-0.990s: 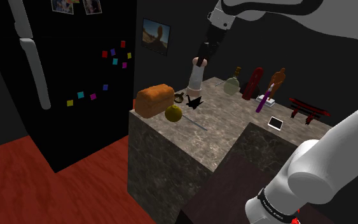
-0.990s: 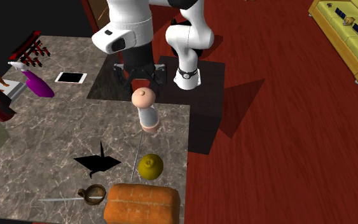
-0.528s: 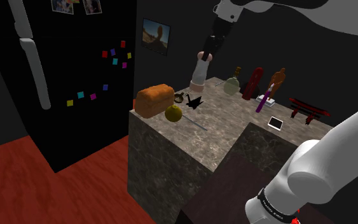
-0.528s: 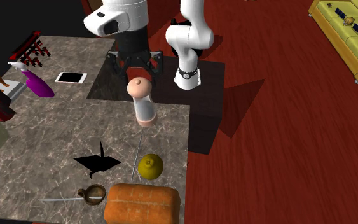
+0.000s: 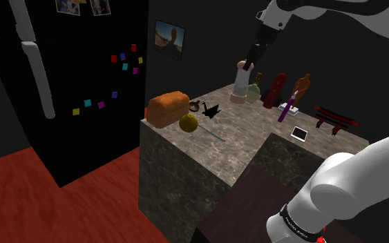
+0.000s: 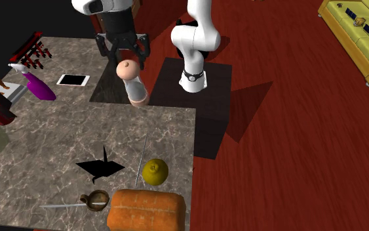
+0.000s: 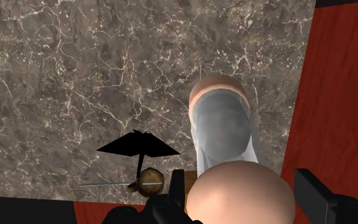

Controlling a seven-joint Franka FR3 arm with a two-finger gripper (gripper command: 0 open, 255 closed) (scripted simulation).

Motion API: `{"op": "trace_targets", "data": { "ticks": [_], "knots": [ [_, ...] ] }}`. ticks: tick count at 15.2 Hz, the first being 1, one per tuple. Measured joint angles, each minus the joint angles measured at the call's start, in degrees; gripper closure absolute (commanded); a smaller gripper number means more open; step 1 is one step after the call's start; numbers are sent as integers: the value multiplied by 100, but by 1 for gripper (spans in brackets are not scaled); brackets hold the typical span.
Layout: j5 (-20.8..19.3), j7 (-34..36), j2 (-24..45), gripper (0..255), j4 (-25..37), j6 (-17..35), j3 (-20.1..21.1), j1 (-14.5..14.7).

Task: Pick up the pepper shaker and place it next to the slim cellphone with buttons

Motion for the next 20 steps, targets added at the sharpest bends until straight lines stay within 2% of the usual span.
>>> {"op": "trace_targets", "data": {
  "ticks": [10, 20],
  "knots": [
    [-373, -1159, -761, 255, -494, -240, -823, -459],
    [-774, -2466, -1001, 255, -319, -571, -1841, -834]
  ]
}}
